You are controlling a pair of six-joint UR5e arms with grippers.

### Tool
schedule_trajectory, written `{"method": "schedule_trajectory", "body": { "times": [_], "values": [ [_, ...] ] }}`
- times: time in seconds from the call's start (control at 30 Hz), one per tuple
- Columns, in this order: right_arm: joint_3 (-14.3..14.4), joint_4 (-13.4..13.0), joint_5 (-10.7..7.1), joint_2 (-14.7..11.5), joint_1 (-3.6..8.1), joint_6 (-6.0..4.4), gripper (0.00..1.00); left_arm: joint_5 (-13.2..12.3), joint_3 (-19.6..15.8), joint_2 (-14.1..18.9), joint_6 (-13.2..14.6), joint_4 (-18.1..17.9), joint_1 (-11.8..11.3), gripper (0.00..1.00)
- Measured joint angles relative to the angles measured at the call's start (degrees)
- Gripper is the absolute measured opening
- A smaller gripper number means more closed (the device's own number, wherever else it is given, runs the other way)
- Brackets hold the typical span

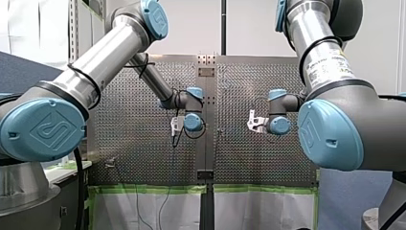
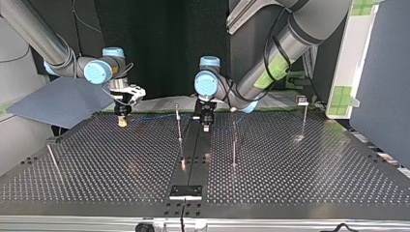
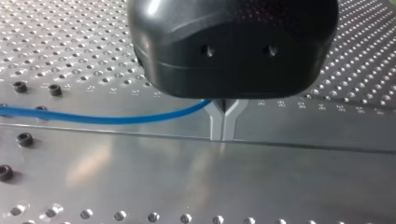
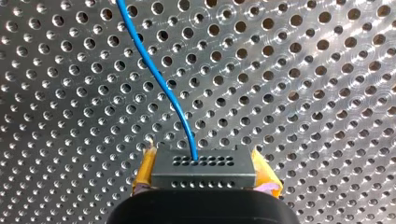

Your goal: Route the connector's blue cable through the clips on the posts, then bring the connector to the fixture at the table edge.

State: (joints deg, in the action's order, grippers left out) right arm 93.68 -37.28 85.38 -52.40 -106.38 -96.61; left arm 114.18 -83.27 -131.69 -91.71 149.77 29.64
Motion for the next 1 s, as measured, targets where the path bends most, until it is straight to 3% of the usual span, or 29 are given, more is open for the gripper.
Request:
{"method": "schedule_trajectory", "body": {
  "times": [0.33, 0.53, 1.0],
  "values": [
    [-0.5, 0.2, -2.17, 0.3, 0.01, -0.25, 0.00, 1.1, 1.3, -1.5, -1.1, 0.9, 0.5, 0.00],
    [-1.3, 0.7, -2.37, 2.0, 0.08, -0.26, 0.00, 2.0, 2.9, -3.8, -2.6, -0.5, 1.4, 0.00],
    [-3.7, 1.3, -2.41, 3.7, 0.21, -0.34, 0.00, 3.8, 4.3, -4.4, -2.8, -2.4, 1.2, 0.00]
  ]
}}
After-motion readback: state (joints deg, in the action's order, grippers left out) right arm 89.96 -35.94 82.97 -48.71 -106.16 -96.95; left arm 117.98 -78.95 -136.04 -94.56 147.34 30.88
